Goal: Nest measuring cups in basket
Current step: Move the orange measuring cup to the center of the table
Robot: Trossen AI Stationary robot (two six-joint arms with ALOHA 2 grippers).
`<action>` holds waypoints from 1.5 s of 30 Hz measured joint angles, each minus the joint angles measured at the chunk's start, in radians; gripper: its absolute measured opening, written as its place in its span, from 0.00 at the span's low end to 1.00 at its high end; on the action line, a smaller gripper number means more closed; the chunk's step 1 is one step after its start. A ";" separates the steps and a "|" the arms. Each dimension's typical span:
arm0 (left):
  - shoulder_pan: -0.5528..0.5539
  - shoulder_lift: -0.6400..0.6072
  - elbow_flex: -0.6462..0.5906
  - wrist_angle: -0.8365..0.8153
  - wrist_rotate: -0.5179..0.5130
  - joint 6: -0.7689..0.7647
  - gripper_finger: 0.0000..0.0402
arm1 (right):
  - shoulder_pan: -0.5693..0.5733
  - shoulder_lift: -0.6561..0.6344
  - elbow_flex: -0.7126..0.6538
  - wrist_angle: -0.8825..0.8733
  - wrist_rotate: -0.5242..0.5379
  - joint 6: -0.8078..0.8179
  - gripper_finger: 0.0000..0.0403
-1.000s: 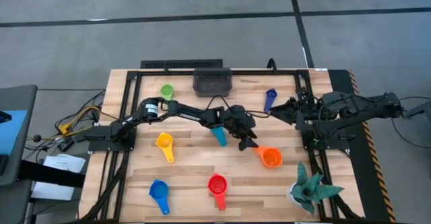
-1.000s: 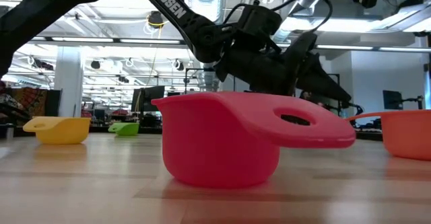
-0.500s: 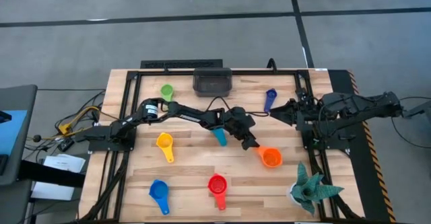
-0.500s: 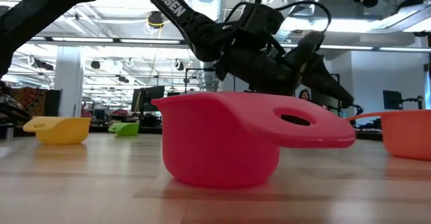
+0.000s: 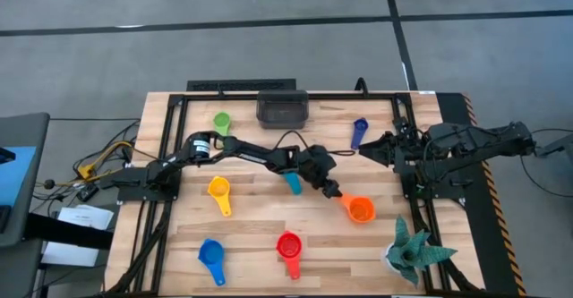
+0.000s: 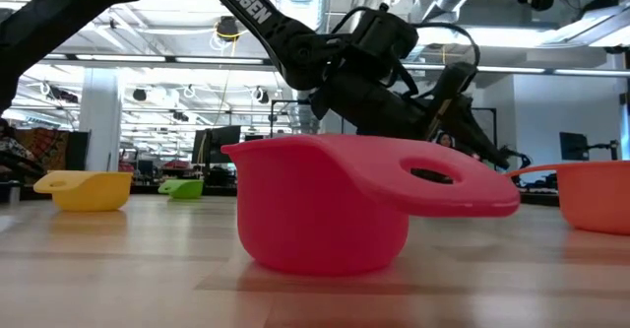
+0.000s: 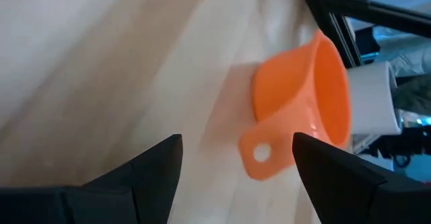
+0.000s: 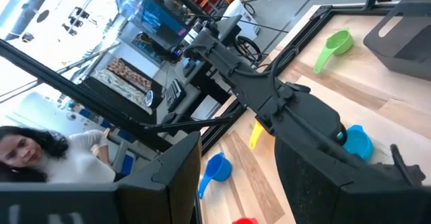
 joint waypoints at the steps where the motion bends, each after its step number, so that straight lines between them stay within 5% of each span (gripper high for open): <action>1: -0.002 0.000 0.000 0.001 0.005 0.000 0.67 | 0.000 0.000 0.000 0.000 0.000 0.000 0.53; 25: -0.012 0.000 0.000 0.083 0.064 -0.017 0.66 | 0.003 0.000 0.000 0.002 0.000 -0.001 0.50; 41: -0.012 0.000 0.000 0.083 0.073 -0.013 0.31 | 0.003 0.000 0.000 -0.009 -0.007 -0.009 0.48; 45: -0.012 0.000 0.000 0.082 0.072 -0.008 0.26 | 0.003 -0.001 0.000 -0.154 -0.030 -0.007 0.47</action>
